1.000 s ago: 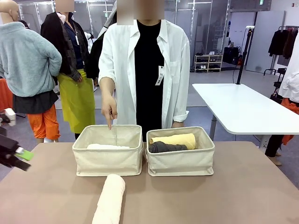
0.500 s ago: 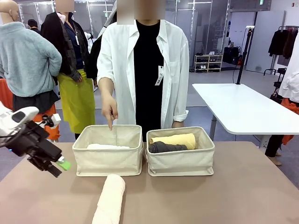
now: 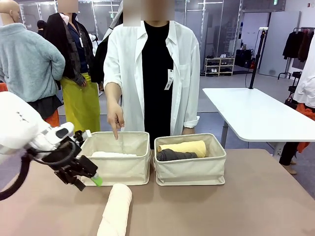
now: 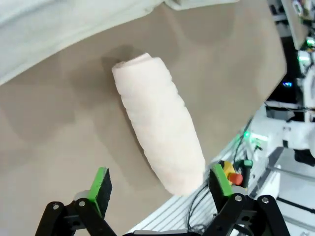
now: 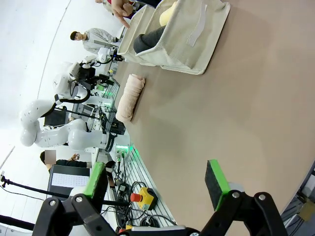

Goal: Divide the towels into two baskets.
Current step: Pick up one hotel-folded towel from the bottom of the table and place it in the Fabric basket indicated by the person.

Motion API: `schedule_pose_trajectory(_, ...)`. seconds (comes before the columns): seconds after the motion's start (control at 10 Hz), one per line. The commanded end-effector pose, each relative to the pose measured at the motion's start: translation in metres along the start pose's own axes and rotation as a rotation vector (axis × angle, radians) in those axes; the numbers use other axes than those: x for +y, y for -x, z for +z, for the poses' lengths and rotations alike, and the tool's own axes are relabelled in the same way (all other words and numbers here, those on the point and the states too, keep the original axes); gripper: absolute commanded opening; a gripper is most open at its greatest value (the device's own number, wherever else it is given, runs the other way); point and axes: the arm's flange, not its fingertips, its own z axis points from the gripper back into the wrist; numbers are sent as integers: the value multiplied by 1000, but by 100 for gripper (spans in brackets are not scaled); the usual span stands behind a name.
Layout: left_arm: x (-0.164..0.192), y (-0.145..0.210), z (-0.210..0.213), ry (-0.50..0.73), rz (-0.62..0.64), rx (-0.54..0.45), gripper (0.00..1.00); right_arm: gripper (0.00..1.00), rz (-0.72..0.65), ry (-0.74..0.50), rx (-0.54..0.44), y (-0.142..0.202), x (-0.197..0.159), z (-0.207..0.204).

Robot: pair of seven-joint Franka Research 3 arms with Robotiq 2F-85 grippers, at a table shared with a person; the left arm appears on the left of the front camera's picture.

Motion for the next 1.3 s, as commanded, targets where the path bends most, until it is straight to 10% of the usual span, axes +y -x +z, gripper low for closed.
schedule_pose_trajectory(0.0,-7,50,-41,-49,73,-41,100,100,-6,12,9,4,5,-1)
schedule_pose_trajectory(0.3,-11,58,-54,12,82,46,100,100,-6,12,9,4,5,-1)
schedule_pose_trajectory(0.4,-5,-8,-42,-57,83,-16,100,100,-6,12,9,4,5,-1)
schedule_pose_trajectory(1.2,-15,4,-109,-141,274,6,100,100,-6,12,9,4,5,-1)
